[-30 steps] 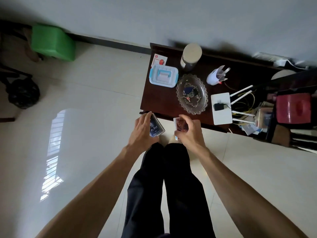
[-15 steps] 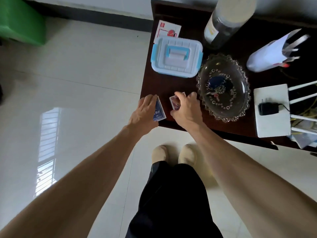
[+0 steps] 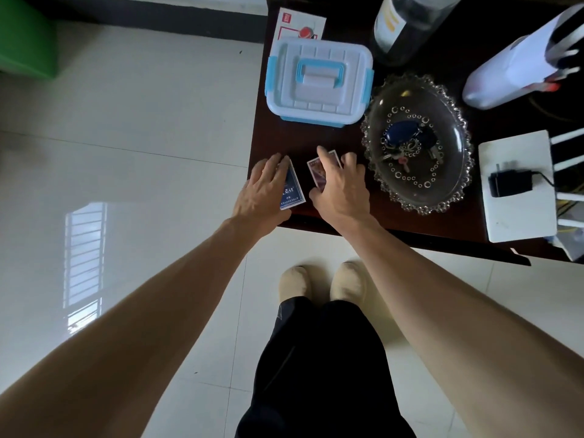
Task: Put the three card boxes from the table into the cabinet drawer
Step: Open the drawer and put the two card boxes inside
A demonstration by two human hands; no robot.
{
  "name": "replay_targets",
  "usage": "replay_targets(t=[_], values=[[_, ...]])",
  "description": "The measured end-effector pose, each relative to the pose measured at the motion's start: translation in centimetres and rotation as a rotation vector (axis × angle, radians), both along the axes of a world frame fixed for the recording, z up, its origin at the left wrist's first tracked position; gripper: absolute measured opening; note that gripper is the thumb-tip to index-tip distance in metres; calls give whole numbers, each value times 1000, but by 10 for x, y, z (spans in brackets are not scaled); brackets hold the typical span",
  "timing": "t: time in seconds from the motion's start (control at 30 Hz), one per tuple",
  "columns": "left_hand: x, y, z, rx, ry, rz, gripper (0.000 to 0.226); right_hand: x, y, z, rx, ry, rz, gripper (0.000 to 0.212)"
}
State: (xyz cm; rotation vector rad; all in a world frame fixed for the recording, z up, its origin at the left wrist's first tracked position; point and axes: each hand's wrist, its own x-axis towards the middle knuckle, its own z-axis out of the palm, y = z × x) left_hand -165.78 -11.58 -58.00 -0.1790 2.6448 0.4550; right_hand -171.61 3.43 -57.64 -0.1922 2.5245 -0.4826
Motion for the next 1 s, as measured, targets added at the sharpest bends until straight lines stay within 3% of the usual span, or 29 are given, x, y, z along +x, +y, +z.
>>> replay_targets(t=[0.1,0.2,0.3,0.37,0.47,0.6,0.7,1.0], values=[[10,17,21,33,-6,251,109,14,18,18,-31,37,-65,75],[30,42,43,186,10,749,82,41,52,36,-103,73,-192,53],[52,66,54,438,-144,1237,62,72,97,45,-154,-73,-465,34],[63,80,53,587,-283,1406,58,87,127,46,-165,-195,-708,28],[68,98,42,712,-345,1487,52,99,169,37,-137,-307,-985,27],[61,121,19,779,-405,1540,32,99,214,16,-218,-493,-1217,35],[48,130,2,814,-393,1617,32,88,237,1,-280,-586,-1341,41],[28,134,-39,752,-232,1652,11,52,264,-35,-364,-648,-1477,47]])
